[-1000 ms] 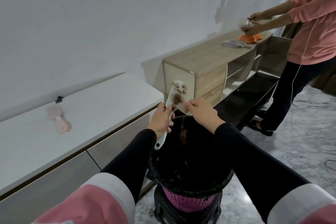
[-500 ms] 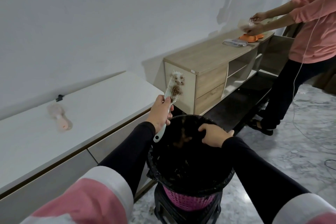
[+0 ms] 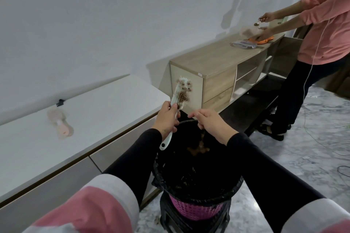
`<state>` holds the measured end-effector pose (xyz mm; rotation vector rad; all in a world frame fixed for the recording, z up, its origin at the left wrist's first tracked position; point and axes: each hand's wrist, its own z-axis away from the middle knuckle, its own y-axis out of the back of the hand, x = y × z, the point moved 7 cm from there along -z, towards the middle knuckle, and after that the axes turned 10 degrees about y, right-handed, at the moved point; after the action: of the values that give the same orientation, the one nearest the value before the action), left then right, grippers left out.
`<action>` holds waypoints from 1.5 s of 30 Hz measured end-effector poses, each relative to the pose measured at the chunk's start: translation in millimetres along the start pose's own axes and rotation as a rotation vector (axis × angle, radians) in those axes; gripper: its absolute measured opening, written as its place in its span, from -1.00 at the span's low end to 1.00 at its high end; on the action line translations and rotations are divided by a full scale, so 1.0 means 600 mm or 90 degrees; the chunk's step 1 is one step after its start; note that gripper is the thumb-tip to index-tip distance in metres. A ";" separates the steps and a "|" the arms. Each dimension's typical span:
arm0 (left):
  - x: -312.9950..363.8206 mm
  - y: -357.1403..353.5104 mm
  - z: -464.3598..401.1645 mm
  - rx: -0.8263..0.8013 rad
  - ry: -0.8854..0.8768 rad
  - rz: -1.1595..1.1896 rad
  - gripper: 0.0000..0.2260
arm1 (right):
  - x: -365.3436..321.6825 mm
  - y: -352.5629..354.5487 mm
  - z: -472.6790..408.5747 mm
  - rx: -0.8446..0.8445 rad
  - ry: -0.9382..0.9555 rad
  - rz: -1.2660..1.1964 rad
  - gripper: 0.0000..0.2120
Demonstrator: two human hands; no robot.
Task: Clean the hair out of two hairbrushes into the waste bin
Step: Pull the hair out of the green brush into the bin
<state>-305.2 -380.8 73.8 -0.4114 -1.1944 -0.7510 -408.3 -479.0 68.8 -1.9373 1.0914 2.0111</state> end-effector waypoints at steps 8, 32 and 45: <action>0.020 0.009 0.001 -0.005 -0.007 0.056 -0.84 | 0.141 -0.023 0.030 -0.225 -0.178 0.301 -0.72; -0.029 -0.004 0.011 -0.017 0.023 -0.032 -0.87 | -0.080 0.093 -0.053 0.209 0.132 0.236 -0.89; -0.030 0.011 -0.002 0.013 0.029 -0.029 -0.85 | -0.067 0.099 -0.047 0.199 -0.036 -0.420 -0.82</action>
<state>-302.9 -371.7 57.1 -0.3503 -1.1709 -0.7826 -412.6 -523.2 131.4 -1.7511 0.5878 1.4315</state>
